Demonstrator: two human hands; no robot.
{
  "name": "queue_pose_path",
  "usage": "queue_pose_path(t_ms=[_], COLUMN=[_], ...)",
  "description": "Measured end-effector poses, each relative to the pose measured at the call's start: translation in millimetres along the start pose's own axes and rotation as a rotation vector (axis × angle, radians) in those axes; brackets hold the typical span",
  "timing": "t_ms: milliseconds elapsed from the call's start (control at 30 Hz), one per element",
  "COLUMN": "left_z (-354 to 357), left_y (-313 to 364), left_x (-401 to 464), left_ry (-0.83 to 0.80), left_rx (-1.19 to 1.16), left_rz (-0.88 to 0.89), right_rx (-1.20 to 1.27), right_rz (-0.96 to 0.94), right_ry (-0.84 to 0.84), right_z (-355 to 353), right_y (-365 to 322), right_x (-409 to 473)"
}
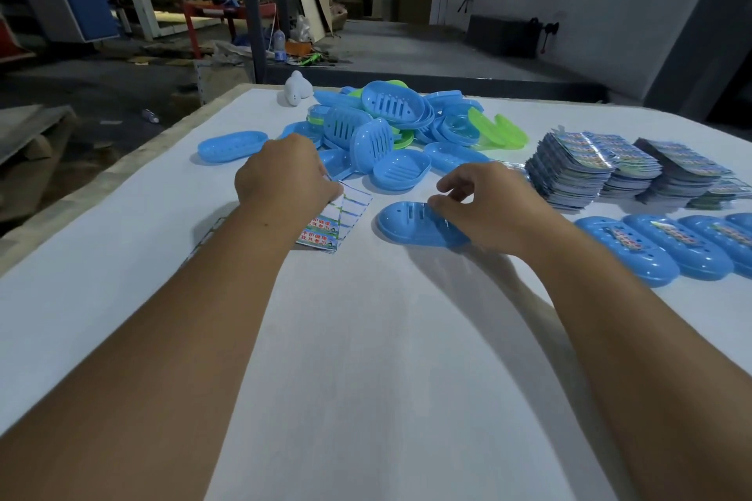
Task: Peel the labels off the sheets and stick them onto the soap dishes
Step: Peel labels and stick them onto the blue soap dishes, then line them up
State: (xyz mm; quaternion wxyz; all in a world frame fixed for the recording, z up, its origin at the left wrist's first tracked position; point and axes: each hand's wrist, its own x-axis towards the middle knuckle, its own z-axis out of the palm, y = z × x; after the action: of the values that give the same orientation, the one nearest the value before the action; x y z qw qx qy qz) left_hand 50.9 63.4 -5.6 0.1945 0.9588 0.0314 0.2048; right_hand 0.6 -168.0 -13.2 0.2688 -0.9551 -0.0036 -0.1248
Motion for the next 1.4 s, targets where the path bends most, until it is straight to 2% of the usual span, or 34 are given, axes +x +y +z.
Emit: queue_pose_path(t_ms=[67,200,300,400,500,733,1167,1400], left_z=[1,-5,-10,-11,-9,-11,-13,-13], left_y=[2,13,24,32,37,38,40,40], left_x=[1,-1,-8,-12,-14,-16,-21,-23], left_ry=[0.042,-0.059,-0.117,-0.138,-0.138,-0.234,-0.273,-0.308], left_rx=[-0.095,-0.65,-0.873,-0.979,-0.972,-0.879,-0.852,-0.88], left_rz=[-0.006,0.023,0.052,0.037,0.023,0.016,0.072,0.137], right_rx=[0.021,0.2,0.497,0.6,0.631,0.681,0.677,0.523], right_rz=[-0.005,-0.077,-0.091,-0.121,-0.129,-0.006,0.036,0.022], right_ry=[0.026,0.123,-0.028,-0.196,-0.141,0.051,0.007,0.184], right_z=[1,2,5,5,4,-6,-3,0], right_y=[0,-7,-16,-21,-22,-18,-18,-15], right_x=[0,0,-2,-5,-6,0,1,0])
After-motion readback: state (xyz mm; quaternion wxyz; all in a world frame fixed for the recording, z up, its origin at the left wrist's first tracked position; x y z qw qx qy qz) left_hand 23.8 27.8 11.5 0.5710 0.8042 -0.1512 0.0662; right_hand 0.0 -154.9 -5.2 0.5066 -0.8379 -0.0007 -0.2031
